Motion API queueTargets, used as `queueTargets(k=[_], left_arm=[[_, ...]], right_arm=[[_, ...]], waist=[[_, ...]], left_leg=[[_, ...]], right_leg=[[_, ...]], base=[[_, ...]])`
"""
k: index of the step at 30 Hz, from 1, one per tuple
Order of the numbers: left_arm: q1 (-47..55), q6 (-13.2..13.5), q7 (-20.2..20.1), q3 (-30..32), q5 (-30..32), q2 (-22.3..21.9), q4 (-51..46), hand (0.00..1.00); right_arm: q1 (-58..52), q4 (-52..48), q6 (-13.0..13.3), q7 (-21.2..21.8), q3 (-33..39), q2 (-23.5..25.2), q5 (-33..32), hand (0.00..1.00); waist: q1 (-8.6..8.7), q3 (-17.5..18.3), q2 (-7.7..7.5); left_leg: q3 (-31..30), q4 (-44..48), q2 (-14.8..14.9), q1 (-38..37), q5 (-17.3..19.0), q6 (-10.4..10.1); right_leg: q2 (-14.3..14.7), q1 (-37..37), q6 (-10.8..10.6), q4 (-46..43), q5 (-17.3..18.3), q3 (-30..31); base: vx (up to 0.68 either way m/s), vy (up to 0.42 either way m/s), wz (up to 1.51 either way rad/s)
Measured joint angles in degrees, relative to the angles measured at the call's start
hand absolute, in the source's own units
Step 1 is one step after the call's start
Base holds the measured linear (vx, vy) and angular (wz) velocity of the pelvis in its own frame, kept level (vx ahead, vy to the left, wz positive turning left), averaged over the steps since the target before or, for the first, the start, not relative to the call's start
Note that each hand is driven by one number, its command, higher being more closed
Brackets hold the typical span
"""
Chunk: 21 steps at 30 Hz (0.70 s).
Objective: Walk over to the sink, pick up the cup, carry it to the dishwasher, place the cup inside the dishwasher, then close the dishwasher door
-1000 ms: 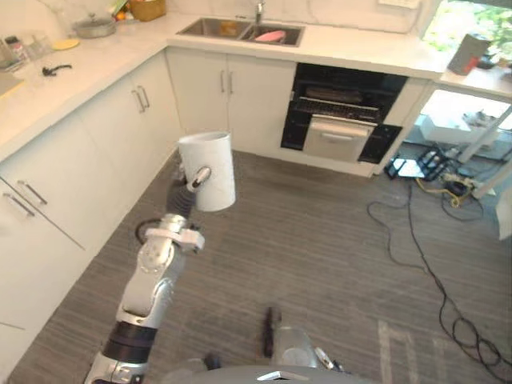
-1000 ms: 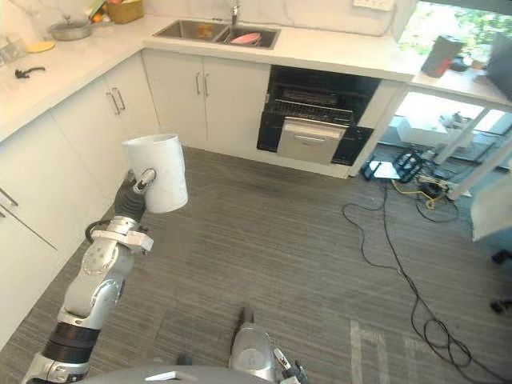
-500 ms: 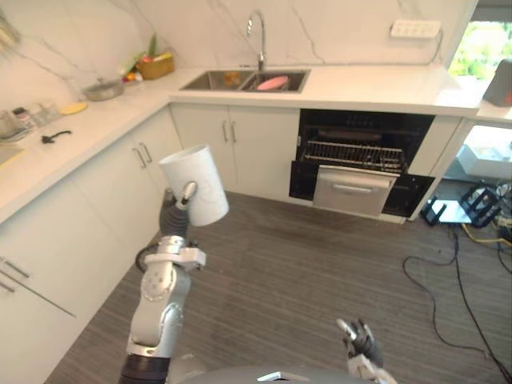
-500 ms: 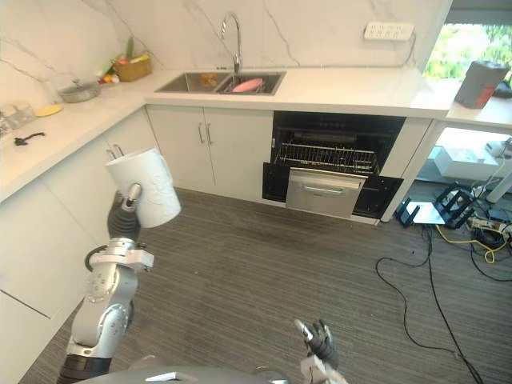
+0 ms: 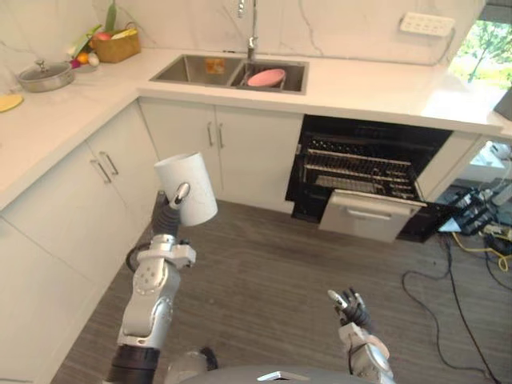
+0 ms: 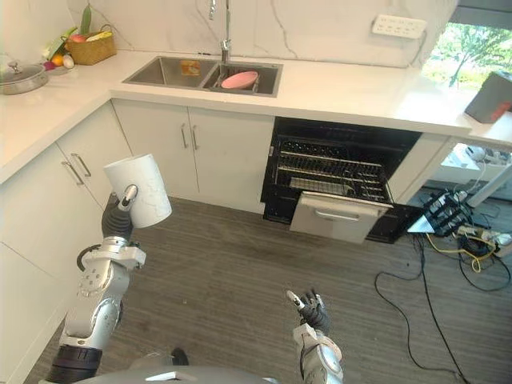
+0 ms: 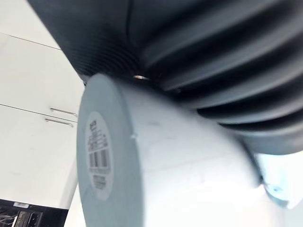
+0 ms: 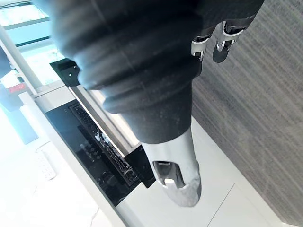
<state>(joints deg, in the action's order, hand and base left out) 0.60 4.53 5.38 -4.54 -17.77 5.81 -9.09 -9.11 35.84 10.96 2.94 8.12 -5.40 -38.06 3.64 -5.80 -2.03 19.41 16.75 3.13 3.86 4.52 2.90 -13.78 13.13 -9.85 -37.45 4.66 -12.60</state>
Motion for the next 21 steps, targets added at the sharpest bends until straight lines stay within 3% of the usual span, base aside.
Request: queueTargets(k=[1,2,3,4,5,6,8,10,11,12,13,14,15,16,17,18,19,20,21], left_arm=[[-0.1,0.1,0.1,-0.1,0.3,0.4,-0.7,1.00],[-0.2,0.1,0.6,0.0,0.9,1.0,-1.2,1.00],[-0.2,0.1,0.9,0.0,1.1,1.1,-1.2,1.00],[-0.3,0.1,1.6,-0.2,1.1,1.1,-1.3,1.00],[-0.5,0.2,1.9,-0.2,1.1,1.1,-1.4,1.00],[-1.2,0.5,2.0,-0.3,1.1,1.1,-1.5,1.00],[-1.5,0.8,1.9,-0.3,1.2,1.3,-1.8,1.00],[-1.4,1.0,1.7,0.1,2.1,1.6,-1.8,1.00],[-1.4,1.0,1.7,0.2,2.1,1.8,-1.8,1.00],[-1.0,1.1,1.7,0.2,2.2,2.1,-1.8,1.00],[0.3,1.1,1.7,-0.2,2.2,1.1,-1.6,1.00],[0.9,1.3,1.7,-0.7,2.2,0.4,-1.7,1.00],[1.5,1.6,1.7,-1.9,2.2,-0.8,-1.7,1.00],[1.5,1.9,1.8,-2.6,2.3,-1.4,-1.7,1.00],[0.8,2.4,2.0,-3.6,2.4,-2.0,-1.6,1.00],[0.7,2.4,2.3,-4.0,2.4,-2.5,-1.6,1.00],[0.8,2.4,3.2,-5.1,2.4,-2.7,-1.6,1.00],[0.7,2.4,3.7,-6.0,2.4,-2.9,-1.6,1.00],[0.6,2.4,4.2,-6.3,2.3,-3.1,-1.6,1.00]], right_arm=[[0.0,-0.2,0.1,-0.6,-0.5,1.0,0.3,0.00],[0.1,-0.8,0.1,-0.6,-1.3,1.8,0.3,0.00],[0.0,-1.3,0.3,-0.6,-1.4,2.3,0.4,0.00],[0.0,-2.2,1.0,-0.6,-1.5,3.0,1.0,0.00],[-0.3,-3.3,1.1,-0.6,-1.8,3.2,1.4,0.00],[-1.7,-7.9,1.3,-0.4,-2.5,3.5,2.2,0.00],[-3.8,-13.9,1.3,0.1,-2.4,4.1,2.5,0.00],[-5.4,-17.0,1.4,2.7,-2.3,4.0,2.5,0.00],[-5.7,-17.4,1.5,3.4,-2.4,3.9,2.5,0.00],[-6.4,-17.6,1.7,4.5,-2.9,3.7,2.5,0.00],[-6.8,-17.7,1.7,4.8,-3.5,2.5,2.4,0.00],[-7.0,-18.1,1.7,5.1,-3.5,2.3,2.4,0.00],[-7.5,-20.2,1.7,5.2,-3.5,1.4,2.4,0.00],[-7.4,-22.1,1.7,5.2,-3.4,1.2,2.4,0.00],[-6.6,-23.9,1.8,5.2,-3.4,1.7,2.4,0.00],[-5.9,-24.1,1.7,5.2,-3.7,1.9,2.5,0.00],[-5.3,-25.2,1.7,5.1,-3.5,2.6,2.5,0.00],[-5.6,-27.6,1.7,5.1,-3.1,2.5,2.5,0.00],[-5.5,-28.8,1.8,5.1,-3.1,2.5,2.6,0.00]], waist=[[0.25,-0.1,-0.58],[0.28,-0.1,-1.07],[0.34,-0.2,-0.90],[0.82,-0.9,0.44],[1.08,-0.9,0.41],[1.63,-1.0,0.52],[2.09,-1.1,0.60],[2.09,-1.4,-0.28],[2.07,-1.4,-0.95],[1.91,-1.4,-2.46],[2.00,-0.8,-1.73],[1.89,-0.3,-0.23],[1.80,0.0,2.28],[1.81,0.9,4.49],[2.00,1.0,6.11],[2.24,0.9,5.82],[2.01,0.5,5.15],[1.97,0.3,5.06],[2.00,0.3,5.24]], left_leg=[[0.6,-1.8,-1.4,-2.9,1.1,0.2],[1.1,-2.6,-1.8,-5.6,2.7,0.6],[1.1,-3.2,-1.7,-7.2,3.2,0.5],[1.1,-4.6,-1.6,-10.0,3.9,0.4],[1.1,-5.2,-1.6,-10.9,4.1,0.4],[0.9,-6.3,-1.4,-12.3,4.7,0.0],[0.8,-7.3,-0.5,-14.4,5.8,-1.3],[1.1,-8.3,0.1,-18.4,7.7,-4.0],[1.1,-8.3,-0.1,-19.5,8.5,-4.8],[0.9,-8.2,-0.8,-22.4,10.5,-6.7],[1.0,-8.4,0.5,-24.9,12.3,-7.8],[1.3,-8.6,1.6,-25.6,13.2,-8.0],[1.8,-8.7,4.0,-26.3,15.2,-7.0],[2.6,-8.5,5.5,-26.3,16.5,-5.0],[3.1,-3.9,7.8,-25.6,15.7,-4.9],[3.4,1.0,9.2,-24.2,14.5,-5.5],[3.4,11.9,12.1,-21.1,10.2,-4.6],[2.6,23.6,15.7,-17.0,3.3,-4.4],[1.9,29.9,17.4,-14.4,1.2,-5.1]], right_leg=[[-3.6,-5.4,0.1,-11.9,-1.3,0.4],[-5.8,-10.9,3.0,-20.7,2.1,-0.2],[-6.0,-12.8,4.3,-22.6,3.8,-1.0],[-5.4,-16.7,4.9,-22.5,6.3,-2.2],[-4.8,-18.2,5.1,-21.3,7.3,-2.4],[-2.8,-22.2,5.5,-14.5,9.2,-2.6],[0.1,-25.5,6.2,0.3,8.1,-4.3],[2.0,-26.4,6.1,20.0,-0.5,-7.4],[1.9,-26.2,5.9,22.9,-2.2,-8.9],[1.5,-25.4,8.9,24.6,-5.0,-9.8],[2.7,-25.1,11.1,22.0,-9.0,-10.0],[3.7,-25.4,11.7,20.6,-9.2,-9.9],[6.2,-26.4,14.1,18.1,-7.4,-10.0],[8.1,-27.5,15.0,16.0,-4.9,-10.3],[9.4,-27.8,15.4,14.0,-1.8,-10.3],[9.9,-27.3,15.8,13.5,-0.8,-10.2],[11.2,-24.8,16.3,14.3,0.7,-9.7],[12.9,-21.5,16.1,16.3,1.6,-8.8],[13.8,-20.0,16.3,17.7,1.9,-8.3]], base=[[0.30,0.121,-0.11],[0.34,0.098,-0.16],[0.28,0.043,-0.15],[0.29,0.011,-0.03],[0.22,-0.010,0.08],[0.31,-0.071,0.18],[0.31,-0.112,0.15],[0.38,-0.149,0.02],[0.45,-0.194,-0.02],[0.51,-0.210,-0.09],[0.53,-0.205,-0.19],[0.61,-0.245,-0.30],[0.49,-0.217,-0.37],[0.58,-0.270,-0.41],[0.39,-0.179,-0.37],[0.46,-0.244,-0.46],[0.45,-0.246,-0.44],[0.45,-0.238,-0.39],[0.49,-0.161,-0.32]])
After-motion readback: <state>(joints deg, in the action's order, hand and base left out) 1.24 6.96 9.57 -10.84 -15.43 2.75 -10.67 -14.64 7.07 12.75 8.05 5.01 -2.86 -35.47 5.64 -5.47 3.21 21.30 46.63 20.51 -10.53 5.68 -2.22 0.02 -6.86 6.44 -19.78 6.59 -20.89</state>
